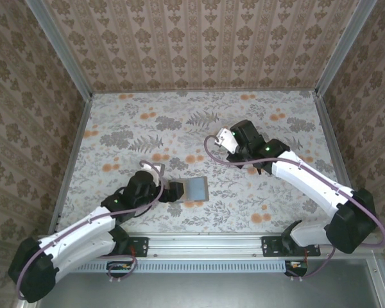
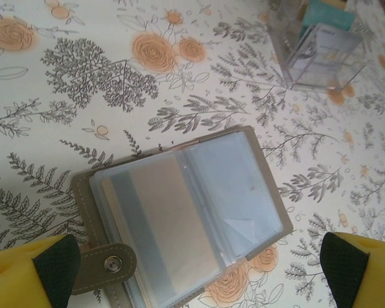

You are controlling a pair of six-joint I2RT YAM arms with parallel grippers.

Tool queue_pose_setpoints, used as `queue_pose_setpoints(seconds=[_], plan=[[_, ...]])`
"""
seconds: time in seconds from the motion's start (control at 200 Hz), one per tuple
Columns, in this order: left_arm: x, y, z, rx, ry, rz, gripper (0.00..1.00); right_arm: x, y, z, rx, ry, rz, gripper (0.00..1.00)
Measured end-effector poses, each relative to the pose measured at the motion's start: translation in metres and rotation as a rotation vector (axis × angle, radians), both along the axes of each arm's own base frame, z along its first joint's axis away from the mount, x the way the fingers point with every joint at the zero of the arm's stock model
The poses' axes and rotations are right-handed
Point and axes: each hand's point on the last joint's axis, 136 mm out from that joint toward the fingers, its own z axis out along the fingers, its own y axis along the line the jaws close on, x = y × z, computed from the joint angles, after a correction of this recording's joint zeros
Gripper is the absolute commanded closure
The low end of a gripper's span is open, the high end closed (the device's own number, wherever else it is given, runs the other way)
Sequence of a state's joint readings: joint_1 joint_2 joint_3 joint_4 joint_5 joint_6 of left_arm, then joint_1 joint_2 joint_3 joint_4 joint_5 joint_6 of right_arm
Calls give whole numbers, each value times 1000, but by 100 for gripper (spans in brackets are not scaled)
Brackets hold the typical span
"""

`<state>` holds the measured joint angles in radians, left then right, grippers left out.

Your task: Take the credit cards out of the card holder

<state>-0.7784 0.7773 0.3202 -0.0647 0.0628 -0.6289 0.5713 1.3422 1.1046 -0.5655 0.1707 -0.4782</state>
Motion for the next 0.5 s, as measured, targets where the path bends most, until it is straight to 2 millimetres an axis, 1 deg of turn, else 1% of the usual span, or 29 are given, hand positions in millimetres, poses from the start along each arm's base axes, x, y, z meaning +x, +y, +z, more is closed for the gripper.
queue_pose_setpoints(seconds=[0.11,0.185,0.245,0.34,0.5], plan=[[-1,3,4,-20,-18,10,0,10,-15,-7,-63,2,22,100],[-2,5,5,-30,-27,16,0,14,-22,-12,-101,7,41,100],[-3,6,7,-36,-31,21,0,19,-25,-19,-128,16,55,100],[-2,7,8,-44,-35,31,0,27,-28,-34,-183,37,88,100],[-2,9,4,-38,-26,41,0,36,-30,-52,-260,51,139,100]])
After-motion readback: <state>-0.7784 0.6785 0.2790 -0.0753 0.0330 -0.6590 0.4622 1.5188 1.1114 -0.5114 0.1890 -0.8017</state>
